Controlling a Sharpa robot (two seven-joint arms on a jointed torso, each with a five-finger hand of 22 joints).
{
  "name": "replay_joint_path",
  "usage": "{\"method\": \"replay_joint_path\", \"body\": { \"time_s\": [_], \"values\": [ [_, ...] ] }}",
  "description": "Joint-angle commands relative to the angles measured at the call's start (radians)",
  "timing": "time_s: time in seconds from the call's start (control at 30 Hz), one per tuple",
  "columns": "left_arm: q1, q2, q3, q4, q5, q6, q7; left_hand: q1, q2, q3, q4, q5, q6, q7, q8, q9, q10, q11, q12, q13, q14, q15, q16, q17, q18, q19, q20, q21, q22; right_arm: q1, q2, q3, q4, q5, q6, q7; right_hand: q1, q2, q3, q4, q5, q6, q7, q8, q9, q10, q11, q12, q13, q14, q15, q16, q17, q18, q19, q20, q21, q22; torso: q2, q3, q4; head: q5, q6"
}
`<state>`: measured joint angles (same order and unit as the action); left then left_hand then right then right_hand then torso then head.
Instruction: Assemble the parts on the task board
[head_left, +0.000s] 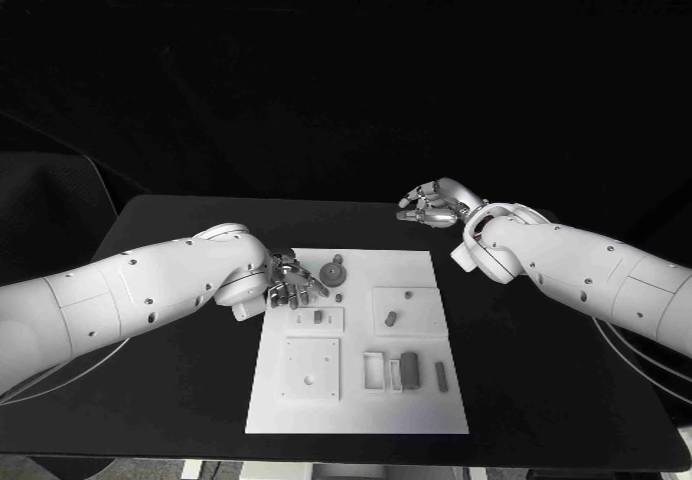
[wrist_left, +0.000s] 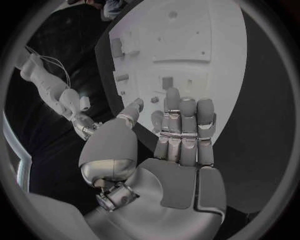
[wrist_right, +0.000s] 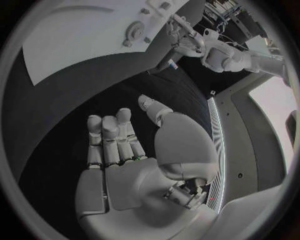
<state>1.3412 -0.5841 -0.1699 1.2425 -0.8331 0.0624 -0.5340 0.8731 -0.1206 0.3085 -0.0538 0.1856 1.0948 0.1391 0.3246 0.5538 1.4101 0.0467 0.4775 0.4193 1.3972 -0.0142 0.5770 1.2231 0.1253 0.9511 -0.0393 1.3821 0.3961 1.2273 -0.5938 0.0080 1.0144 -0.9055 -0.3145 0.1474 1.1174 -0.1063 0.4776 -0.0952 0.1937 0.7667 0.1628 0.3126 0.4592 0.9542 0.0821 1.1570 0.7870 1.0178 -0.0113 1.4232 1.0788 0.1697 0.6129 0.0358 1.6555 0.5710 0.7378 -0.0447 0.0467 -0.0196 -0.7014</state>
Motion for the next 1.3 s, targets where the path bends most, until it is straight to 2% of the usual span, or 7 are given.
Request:
{"method": "replay_joint_path", "body": {
  "time_s": [0.03, 0.23, 0.43, 0.67, 1.0, 1.13, 1.3],
  "values": [
    [0.013, -0.017, 0.007, 0.011, 0.163, 0.025, 0.079, 0.014, 0.012, 0.008, -0.013, -0.002, -0.003, -0.001, 0.001, 0.001, -0.017, 0.004, 0.001, 0.001, -0.015, 0.002, 0.002, 0.004, 0.021, -0.004, 0.001, -0.002, -0.001, -0.001, -0.002, 0.0, -0.003, -0.002, 0.012, 0.006, -0.009, -0.003, 0.0, 0.005, -0.005, 0.001, 0.007, 0.002, -0.001, -0.004, 0.001, -0.001, -0.001, -0.008, -0.001, -0.006, -0.001, -0.011, -0.005, -0.002, 0.019, -0.001, -0.001, 0.0011, 0.0015, 0.001, 0.006],
    [0.033, -0.048, 0.023, 0.012, 0.149, -0.078, 0.128, 0.063, 0.02, 0.032, -0.049, -0.002, -0.068, 0.009, -0.009, -0.005, -0.142, 0.046, -0.036, -0.014, -0.098, 0.032, -0.035, -0.005, 0.005, -0.07, 0.012, -0.04, -0.018, -0.001, -0.004, 0.0, -0.012, -0.001, 0.012, 0.005, -0.009, -0.003, 0.0, 0.005, -0.005, 0.001, 0.007, 0.002, -0.001, -0.004, 0.001, -0.001, -0.001, -0.008, -0.001, -0.006, -0.001, -0.011, -0.005, -0.002, 0.019, -0.001, 0.001, 0.0012, 0.0001, 0.003, 0.02],
    [0.039, -0.043, 0.023, -0.042, 0.078, -0.134, 0.14, 0.063, 0.015, 0.03, -0.05, -0.002, -0.069, 0.009, -0.008, -0.004, -0.146, 0.047, -0.037, -0.015, -0.101, 0.033, -0.038, -0.006, 0.004, -0.074, 0.013, -0.042, -0.019, -0.001, -0.008, 0.0, -0.015, -0.001, 0.012, 0.005, -0.01, -0.003, 0.0, 0.005, -0.005, 0.001, 0.007, 0.002, -0.001, -0.004, 0.001, -0.001, -0.001, -0.008, -0.001, -0.006, -0.001, -0.011, -0.005, -0.002, 0.019, -0.001, 0.001, 0.0019, 0.0025, 0.005, 0.032],
    [0.039, 0.012, 0.021, -0.14, -0.057, -0.161, 0.143, 0.034, 0.0, 0.015, -0.032, -0.003, -0.072, 0.009, -0.003, -0.003, -0.153, 0.051, -0.034, -0.014, -0.091, 0.034, -0.036, -0.008, 0.001, -0.069, 0.014, -0.041, -0.019, -0.003, -0.01, 0.0, -0.016, 0.0, 0.01, 0.005, -0.01, -0.002, 0.0, 0.005, -0.005, 0.001, 0.007, 0.002, -0.001, -0.004, 0.001, 0.0, -0.002, -0.008, -0.001, -0.006, -0.001, -0.011, -0.005, -0.002, 0.019, -0.001, 0.002, 0.001, 0.0015, 0.012, 0.045],
    [0.03, 0.129, -0.007, -0.296, -0.292, -0.218, 0.107, 0.007, -0.018, -0.009, -0.025, -0.003, -0.092, 0.011, -0.007, -0.005, -0.171, 0.054, -0.036, -0.015, -0.088, 0.032, -0.037, -0.01, 0.002, -0.068, 0.013, -0.042, -0.02, -0.005, -0.007, 0.0, -0.015, 0.0, 0.011, 0.006, -0.011, -0.002, 0.0, 0.006, -0.005, 0.001, 0.007, 0.002, -0.001, -0.004, 0.001, 0.0, -0.002, -0.008, -0.001, -0.005, -0.002, -0.011, -0.005, -0.002, 0.019, -0.001, 0.004, -0.0003, -0.0036, 0.024, 0.057],
    [0.024, 0.156, -0.023, -0.334, -0.336, -0.214, 0.103, 0.005, -0.021, -0.013, -0.026, -0.003, -0.096, 0.012, -0.008, -0.005, -0.175, 0.055, -0.038, -0.016, -0.089, 0.032, -0.038, -0.011, 0.002, -0.069, 0.013, -0.042, -0.021, -0.005, -0.007, 0.0, -0.016, 0.0, 0.01, 0.006, -0.011, -0.002, 0.0, 0.006, -0.005, 0.001, 0.007, 0.002, -0.001, -0.004, 0.001, 0.0, -0.002, -0.008, -0.001, -0.005, -0.002, -0.011, -0.005, -0.002, 0.019, -0.001, 0.004, -0.0001, -0.0027, 0.025, 0.058],
    [0.017, 0.171, -0.027, -0.359, -0.33, -0.18, 0.108, 0.021, -0.004, -0.009, -0.034, -0.001, -0.079, 0.008, 0.005, 0.0, -0.171, 0.052, -0.031, -0.014, -0.074, 0.027, -0.03, -0.009, 0.007, -0.058, 0.009, -0.036, -0.018, -0.005, -0.006, 0.0, -0.016, 0.0, 0.011, 0.006, -0.011, -0.002, 0.0, 0.006, -0.005, 0.001, 0.007, 0.002, -0.001, -0.004, 0.001, 0.0, -0.002, -0.008, -0.001, -0.005, -0.002, -0.011, -0.005, -0.002, 0.019, -0.001, 0.003, -0.0001, -0.0028, 0.026, 0.057]
  ]
}}
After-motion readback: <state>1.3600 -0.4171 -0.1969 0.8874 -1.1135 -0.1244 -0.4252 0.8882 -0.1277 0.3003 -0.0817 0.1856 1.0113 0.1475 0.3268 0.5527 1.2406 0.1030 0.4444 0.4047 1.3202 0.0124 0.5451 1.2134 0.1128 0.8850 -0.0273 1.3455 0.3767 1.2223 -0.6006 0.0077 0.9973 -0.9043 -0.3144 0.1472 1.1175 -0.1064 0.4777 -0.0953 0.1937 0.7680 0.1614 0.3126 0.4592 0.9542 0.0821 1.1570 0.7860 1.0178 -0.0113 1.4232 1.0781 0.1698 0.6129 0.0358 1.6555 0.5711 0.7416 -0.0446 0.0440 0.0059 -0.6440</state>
